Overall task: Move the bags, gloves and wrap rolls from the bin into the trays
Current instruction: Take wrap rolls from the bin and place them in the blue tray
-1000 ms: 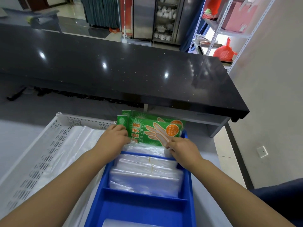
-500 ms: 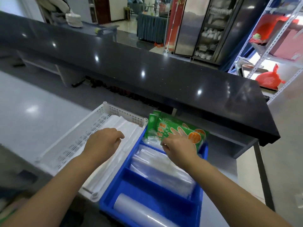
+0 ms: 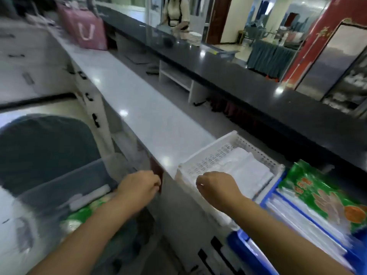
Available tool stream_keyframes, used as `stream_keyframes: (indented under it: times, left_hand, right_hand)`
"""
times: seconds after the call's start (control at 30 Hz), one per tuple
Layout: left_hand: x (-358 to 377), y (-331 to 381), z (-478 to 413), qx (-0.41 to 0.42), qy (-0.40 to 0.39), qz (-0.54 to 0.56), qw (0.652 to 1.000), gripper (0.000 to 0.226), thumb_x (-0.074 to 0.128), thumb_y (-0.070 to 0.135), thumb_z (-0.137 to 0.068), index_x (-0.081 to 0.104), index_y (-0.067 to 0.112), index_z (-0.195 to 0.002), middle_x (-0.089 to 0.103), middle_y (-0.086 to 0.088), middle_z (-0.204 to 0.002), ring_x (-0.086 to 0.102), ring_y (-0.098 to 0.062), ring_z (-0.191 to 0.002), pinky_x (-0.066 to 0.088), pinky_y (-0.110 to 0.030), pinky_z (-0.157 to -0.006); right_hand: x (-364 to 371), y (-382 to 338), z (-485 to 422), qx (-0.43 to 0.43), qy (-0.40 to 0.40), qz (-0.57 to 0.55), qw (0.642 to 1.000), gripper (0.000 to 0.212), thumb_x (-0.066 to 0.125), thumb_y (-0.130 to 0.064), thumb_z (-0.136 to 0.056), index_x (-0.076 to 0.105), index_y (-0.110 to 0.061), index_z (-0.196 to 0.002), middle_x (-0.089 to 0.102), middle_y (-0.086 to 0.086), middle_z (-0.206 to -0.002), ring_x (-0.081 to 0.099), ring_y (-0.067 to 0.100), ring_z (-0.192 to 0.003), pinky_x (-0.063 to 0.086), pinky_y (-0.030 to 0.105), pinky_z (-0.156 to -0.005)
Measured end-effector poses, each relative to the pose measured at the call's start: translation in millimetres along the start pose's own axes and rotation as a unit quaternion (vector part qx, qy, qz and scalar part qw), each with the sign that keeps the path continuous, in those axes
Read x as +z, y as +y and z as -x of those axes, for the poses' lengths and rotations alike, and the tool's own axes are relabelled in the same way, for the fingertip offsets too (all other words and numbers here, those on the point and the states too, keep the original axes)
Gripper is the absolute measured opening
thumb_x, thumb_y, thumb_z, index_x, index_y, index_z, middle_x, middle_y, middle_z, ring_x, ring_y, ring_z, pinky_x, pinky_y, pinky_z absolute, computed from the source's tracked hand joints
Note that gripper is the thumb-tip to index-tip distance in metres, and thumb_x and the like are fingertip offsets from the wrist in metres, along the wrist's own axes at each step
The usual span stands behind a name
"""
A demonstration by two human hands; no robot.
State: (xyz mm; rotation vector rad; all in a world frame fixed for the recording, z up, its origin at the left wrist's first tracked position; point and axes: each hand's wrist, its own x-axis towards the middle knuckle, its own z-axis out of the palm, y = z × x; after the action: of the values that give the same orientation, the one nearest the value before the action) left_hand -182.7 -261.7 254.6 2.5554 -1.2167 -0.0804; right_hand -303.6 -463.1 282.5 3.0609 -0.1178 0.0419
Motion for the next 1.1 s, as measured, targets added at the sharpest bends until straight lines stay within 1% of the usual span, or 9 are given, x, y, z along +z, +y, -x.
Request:
stream_keyframes:
  times: [0.1,0.2,0.4,0.53,0.63,0.7,0.77,0.93,1.1]
  left_hand:
    - [-15.2,-87.3,42.9,-0.070,-0.003,0.002,0.998,0.016,0.050,0.024,-0.088,0.066,0.026,-0.092,0.066,0.004,-0.099,0.060,-0.019,-0.093,0.047,-0.032,-0.069]
    - [-23.9,-169.3,84.5,-0.150,-0.011,-0.021,0.988,0.018,0.049,0.026,-0.088,0.066,0.025,-0.094,0.067,0.004,-0.101,0.061,-0.020,-0.094,0.038,-0.029,-0.062]
    - [-30.4,-264.1,146.3,-0.246,-0.042,-0.011,0.968,0.021,0.048,0.028,-0.090,0.065,0.031,-0.101,0.067,0.005,-0.105,0.061,-0.018,-0.095,0.046,-0.028,-0.069]
    - [-21.7,-298.2,166.8,-0.298,-0.040,0.007,0.954,0.020,0.049,0.027,-0.088,0.066,0.029,-0.097,0.068,0.005,-0.099,0.062,-0.019,-0.089,0.047,-0.028,-0.067]
    - [-6.4,-312.9,175.1,-0.323,-0.044,0.023,0.945,0.019,0.050,0.028,-0.089,0.068,0.027,-0.095,0.068,0.006,-0.096,0.061,-0.019,-0.085,0.051,-0.030,-0.068]
    - [4.9,-321.5,177.6,-0.337,-0.052,0.025,0.940,0.019,0.051,0.028,-0.089,0.069,0.029,-0.096,0.068,0.007,-0.097,0.062,-0.018,-0.085,0.051,-0.029,-0.070]
    - [14.5,-331.4,176.7,-0.353,-0.064,0.022,0.933,0.020,0.051,0.028,-0.089,0.069,0.030,-0.098,0.068,0.008,-0.097,0.062,-0.015,-0.085,0.049,-0.027,-0.070]
    - [38.2,-361.6,156.4,-0.400,-0.094,0.023,0.911,0.019,0.052,0.028,-0.090,0.069,0.027,-0.099,0.070,0.005,-0.094,0.061,-0.011,-0.079,0.047,-0.021,-0.066]
    - [69.2,-392.2,123.4,-0.431,-0.110,0.028,0.895,0.021,0.049,0.025,-0.089,0.069,0.026,-0.096,0.070,0.004,-0.093,0.063,-0.014,-0.079,0.053,-0.028,-0.068]
  right_hand:
    - [5.8,-71.6,-51.6,-0.055,-0.001,-0.014,0.998,0.018,0.048,-0.021,-0.088,0.064,-0.015,-0.084,0.066,0.006,-0.081,0.062,0.029,-0.071,0.040,0.027,-0.056]
    - [25.0,-140.8,-102.8,-0.079,-0.015,-0.032,0.996,0.021,0.045,-0.028,-0.088,0.062,-0.017,-0.087,0.065,0.003,-0.085,0.062,0.029,-0.077,0.041,0.031,-0.057]
    - [72.5,-219.9,-154.3,-0.099,-0.085,-0.047,0.990,0.016,0.048,-0.023,-0.087,0.060,-0.014,-0.081,0.067,0.008,-0.083,0.061,0.032,-0.076,0.033,0.030,-0.054]
    - [106.4,-243.8,-178.0,-0.123,-0.103,-0.032,0.987,0.016,0.065,-0.022,-0.076,0.061,-0.011,-0.065,0.067,0.009,-0.065,0.063,0.031,-0.060,0.039,0.028,-0.045]
    - [140.0,-250.7,-194.2,-0.106,-0.140,-0.075,0.982,0.019,0.057,-0.022,-0.084,0.064,-0.010,-0.072,0.069,0.013,-0.074,0.063,0.036,-0.068,0.040,0.032,-0.051]
    - [164.6,-252.3,-208.7,-0.105,-0.154,-0.100,0.977,0.020,0.055,-0.022,-0.086,0.064,-0.008,-0.074,0.069,0.014,-0.078,0.063,0.036,-0.071,0.034,0.031,-0.053]
    - [188.0,-257.0,-226.2,-0.113,-0.190,-0.112,0.969,0.020,0.052,-0.022,-0.087,0.063,-0.008,-0.077,0.069,0.014,-0.083,0.063,0.035,-0.075,0.031,0.030,-0.056]
    - [244.1,-271.7,-282.0,-0.150,-0.269,-0.097,0.946,0.023,0.044,-0.023,-0.092,0.064,-0.013,-0.085,0.069,0.009,-0.091,0.063,0.030,-0.080,0.044,0.031,-0.061]
    - [302.7,-288.1,-346.4,-0.180,-0.296,-0.118,0.930,0.022,0.046,-0.021,-0.091,0.066,-0.012,-0.092,0.068,0.011,-0.101,0.062,0.031,-0.089,0.046,0.032,-0.066]
